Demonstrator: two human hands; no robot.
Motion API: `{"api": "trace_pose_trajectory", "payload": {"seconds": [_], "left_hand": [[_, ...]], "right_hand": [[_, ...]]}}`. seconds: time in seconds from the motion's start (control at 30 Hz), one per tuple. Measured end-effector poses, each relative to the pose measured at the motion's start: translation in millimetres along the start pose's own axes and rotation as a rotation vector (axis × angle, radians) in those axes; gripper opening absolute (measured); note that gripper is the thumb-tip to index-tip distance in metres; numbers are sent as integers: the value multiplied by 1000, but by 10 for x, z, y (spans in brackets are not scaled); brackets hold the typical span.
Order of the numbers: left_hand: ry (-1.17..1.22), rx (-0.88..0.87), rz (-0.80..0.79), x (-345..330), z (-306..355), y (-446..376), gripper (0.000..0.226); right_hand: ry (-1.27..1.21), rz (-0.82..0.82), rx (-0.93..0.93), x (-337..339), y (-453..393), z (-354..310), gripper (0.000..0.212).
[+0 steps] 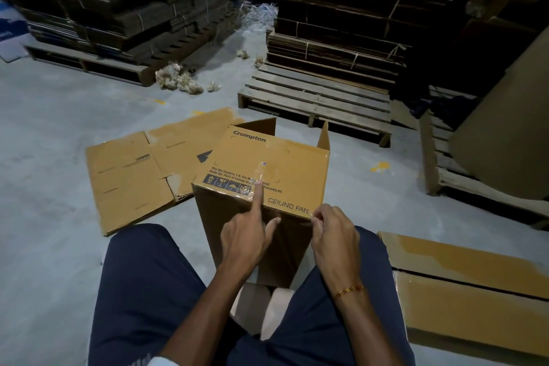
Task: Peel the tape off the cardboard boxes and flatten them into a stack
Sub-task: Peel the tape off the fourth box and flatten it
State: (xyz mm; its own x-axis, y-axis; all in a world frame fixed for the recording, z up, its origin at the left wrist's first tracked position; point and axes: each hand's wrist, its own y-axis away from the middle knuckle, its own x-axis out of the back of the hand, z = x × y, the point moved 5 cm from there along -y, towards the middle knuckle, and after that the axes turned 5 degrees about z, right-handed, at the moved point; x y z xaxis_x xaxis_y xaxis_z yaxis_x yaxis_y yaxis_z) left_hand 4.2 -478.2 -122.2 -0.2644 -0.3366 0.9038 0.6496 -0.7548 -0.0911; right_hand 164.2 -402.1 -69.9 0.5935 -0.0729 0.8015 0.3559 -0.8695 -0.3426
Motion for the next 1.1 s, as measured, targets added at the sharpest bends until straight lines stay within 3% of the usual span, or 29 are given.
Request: {"api": "trace_pose_trajectory", "payload": {"seconds": [0.4, 0.5, 0.7, 0.77, 0.93, 1.0, 1.1], "left_hand": [[-95, 1, -11, 70, 82, 0, 86], [-46, 12, -33, 77, 106, -18, 87], [369, 51, -186, 176, 20, 9, 81], [493, 40, -155, 264, 63, 92, 71], [801, 112, -102, 387, 214, 326, 25], [928, 218, -95, 412, 258, 395, 34], [1242, 511, -168, 407, 307, 443, 68]], "right_hand": [[40, -39, 113, 35, 116, -153, 5], [-97, -48, 109, 54, 147, -277, 9], [-586, -62, -238, -51, 85, -7, 20], [-594, -33, -212, -42, 130, 4, 17], [-364, 43, 66, 122, 173, -109, 11], [-278, 39, 139, 175, 194, -156, 10], [-417, 42, 14, 213, 211, -117, 9]]}}
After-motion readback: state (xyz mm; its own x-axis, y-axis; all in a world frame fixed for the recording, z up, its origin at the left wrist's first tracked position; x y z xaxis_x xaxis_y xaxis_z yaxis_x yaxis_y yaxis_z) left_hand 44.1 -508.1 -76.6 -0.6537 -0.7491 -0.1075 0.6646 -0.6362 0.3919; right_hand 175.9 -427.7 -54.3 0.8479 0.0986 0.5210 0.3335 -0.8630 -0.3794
